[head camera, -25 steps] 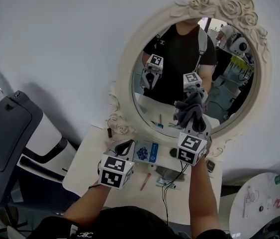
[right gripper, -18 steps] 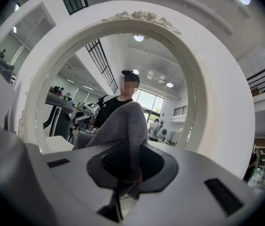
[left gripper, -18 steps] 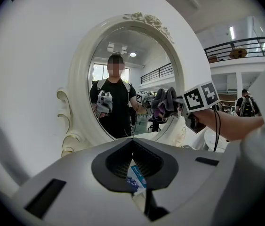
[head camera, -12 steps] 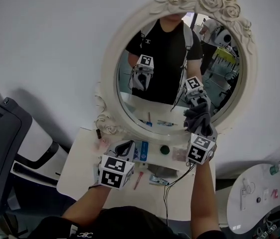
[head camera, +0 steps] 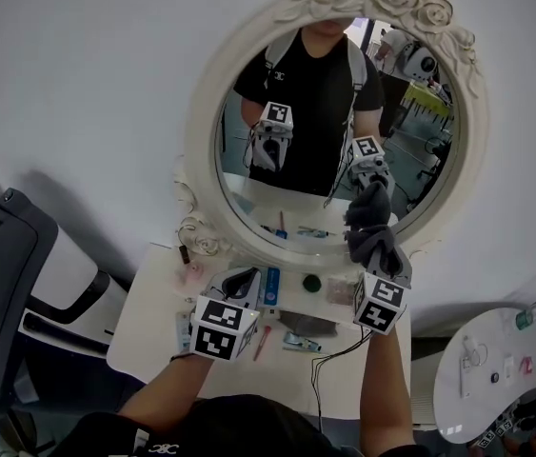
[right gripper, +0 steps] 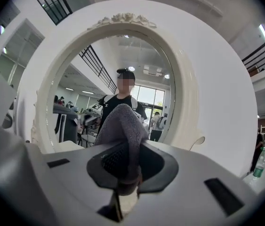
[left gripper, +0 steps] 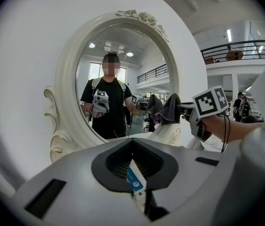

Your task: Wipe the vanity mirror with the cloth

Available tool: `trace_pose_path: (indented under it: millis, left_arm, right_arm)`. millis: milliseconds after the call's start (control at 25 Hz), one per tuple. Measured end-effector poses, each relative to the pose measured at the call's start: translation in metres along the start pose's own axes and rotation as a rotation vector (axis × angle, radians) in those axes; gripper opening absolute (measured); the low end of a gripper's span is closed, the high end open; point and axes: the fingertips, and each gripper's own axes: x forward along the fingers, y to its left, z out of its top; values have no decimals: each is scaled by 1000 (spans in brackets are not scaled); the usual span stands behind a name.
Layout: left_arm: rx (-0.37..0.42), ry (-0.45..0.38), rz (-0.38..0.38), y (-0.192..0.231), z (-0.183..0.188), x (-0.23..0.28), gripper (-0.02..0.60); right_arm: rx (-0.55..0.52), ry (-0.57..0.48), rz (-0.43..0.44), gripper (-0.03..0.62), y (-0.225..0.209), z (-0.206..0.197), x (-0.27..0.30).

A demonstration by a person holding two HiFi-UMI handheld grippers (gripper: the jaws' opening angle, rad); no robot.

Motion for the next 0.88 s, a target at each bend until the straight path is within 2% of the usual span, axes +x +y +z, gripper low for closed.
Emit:
trace_pose_path:
  millis: [200,440,640,880]
  left_arm:
    - [12,-7,-18,-10,4,2,6]
    - [24,-52,-39,-23,20,-12,6]
    - [33,-87,-49,-27,32,-23,6]
    - [27,-73,-41,-23,25,-26,6]
  right_arm:
    - [67,-80,75,41,22,15,-44]
    - [75,-154,135,41,39,40,-100]
    - [153,-104,168,41,52,17,-127]
    - [171,-58,188,41,59,-2,-129]
